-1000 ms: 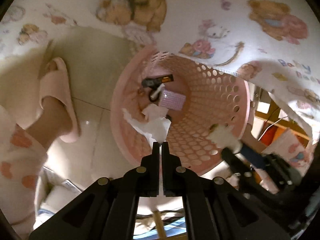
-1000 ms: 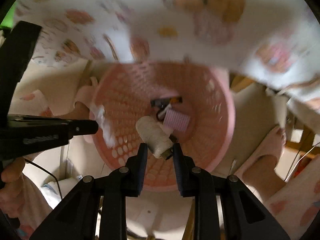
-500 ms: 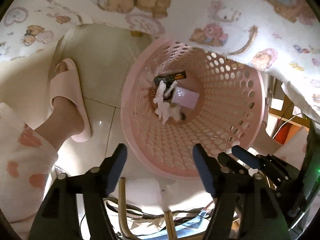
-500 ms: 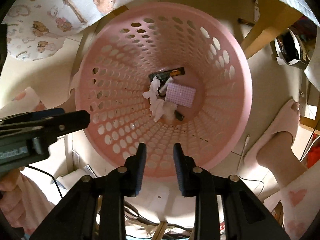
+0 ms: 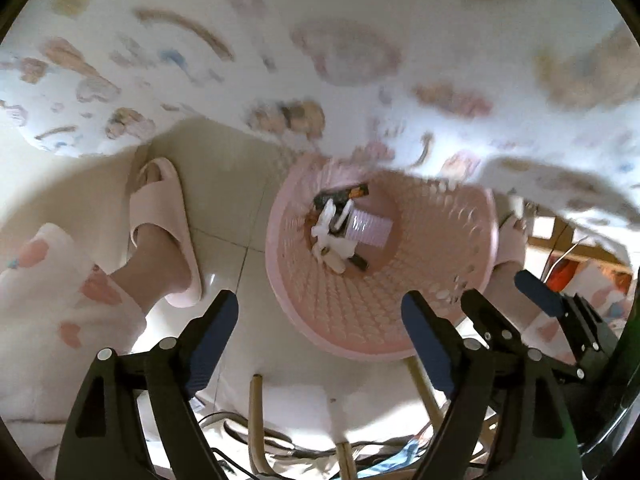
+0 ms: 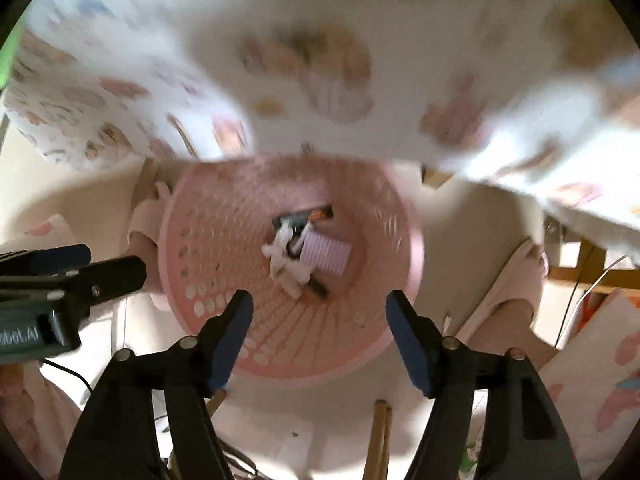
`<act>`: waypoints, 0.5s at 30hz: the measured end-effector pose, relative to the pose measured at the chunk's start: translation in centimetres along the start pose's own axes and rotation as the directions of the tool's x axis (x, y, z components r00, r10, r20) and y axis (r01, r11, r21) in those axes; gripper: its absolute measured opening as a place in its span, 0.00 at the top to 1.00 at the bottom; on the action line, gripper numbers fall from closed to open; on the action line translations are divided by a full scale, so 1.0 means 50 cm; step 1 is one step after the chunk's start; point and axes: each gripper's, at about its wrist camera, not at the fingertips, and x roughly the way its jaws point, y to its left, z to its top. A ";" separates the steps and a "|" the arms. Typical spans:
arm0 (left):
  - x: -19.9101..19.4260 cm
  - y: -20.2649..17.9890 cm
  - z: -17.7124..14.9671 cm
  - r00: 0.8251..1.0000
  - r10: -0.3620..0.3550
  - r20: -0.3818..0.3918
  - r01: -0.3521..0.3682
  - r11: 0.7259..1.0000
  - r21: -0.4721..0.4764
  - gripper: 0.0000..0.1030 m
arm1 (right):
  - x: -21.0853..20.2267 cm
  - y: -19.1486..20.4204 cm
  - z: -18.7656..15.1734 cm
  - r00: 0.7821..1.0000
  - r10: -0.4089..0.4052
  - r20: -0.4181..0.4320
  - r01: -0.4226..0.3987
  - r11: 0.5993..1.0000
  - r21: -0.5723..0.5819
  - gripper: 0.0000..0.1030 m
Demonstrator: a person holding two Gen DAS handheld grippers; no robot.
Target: Collect trash
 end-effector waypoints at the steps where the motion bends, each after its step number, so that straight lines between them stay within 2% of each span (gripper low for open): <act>1: -0.015 0.002 0.001 1.000 0.007 0.025 -0.007 1.000 -0.001 0.20 | -0.019 -0.001 0.001 1.000 0.000 0.027 0.000 1.000 0.002 0.31; 4: -0.072 0.002 -0.001 0.991 0.039 0.129 -0.043 0.999 0.025 0.17 | -0.074 0.003 0.002 0.994 -0.009 0.111 0.010 1.000 -0.003 0.28; 6: -0.110 -0.001 -0.001 0.978 0.061 0.201 -0.073 0.996 0.051 0.16 | -0.109 0.001 0.006 0.989 0.004 0.149 -0.003 1.000 -0.009 0.17; 7: -0.131 -0.002 -0.001 0.968 0.064 0.243 -0.081 0.995 0.064 0.15 | -0.122 0.000 0.009 0.987 0.017 0.158 -0.016 1.000 -0.008 0.17; 9: -0.174 -0.002 -0.002 0.943 0.058 0.327 -0.089 0.993 0.079 0.10 | -0.151 0.000 0.011 0.981 0.022 0.190 -0.022 1.000 -0.003 0.17; 11: -0.210 0.000 -0.004 0.913 0.053 0.405 -0.090 0.993 0.073 0.01 | -0.188 -0.001 0.014 0.970 0.008 0.244 -0.008 1.000 -0.003 0.17; 13: -0.248 0.003 -0.010 0.870 0.069 0.487 -0.110 0.992 0.055 0.01 | -0.222 0.001 0.013 0.955 -0.001 0.298 0.002 1.000 -0.004 0.17; 15: -0.271 0.001 -0.013 0.848 0.052 0.527 -0.106 0.992 0.072 0.01 | -0.260 0.003 0.011 0.932 -0.007 0.362 0.012 1.000 -0.011 0.13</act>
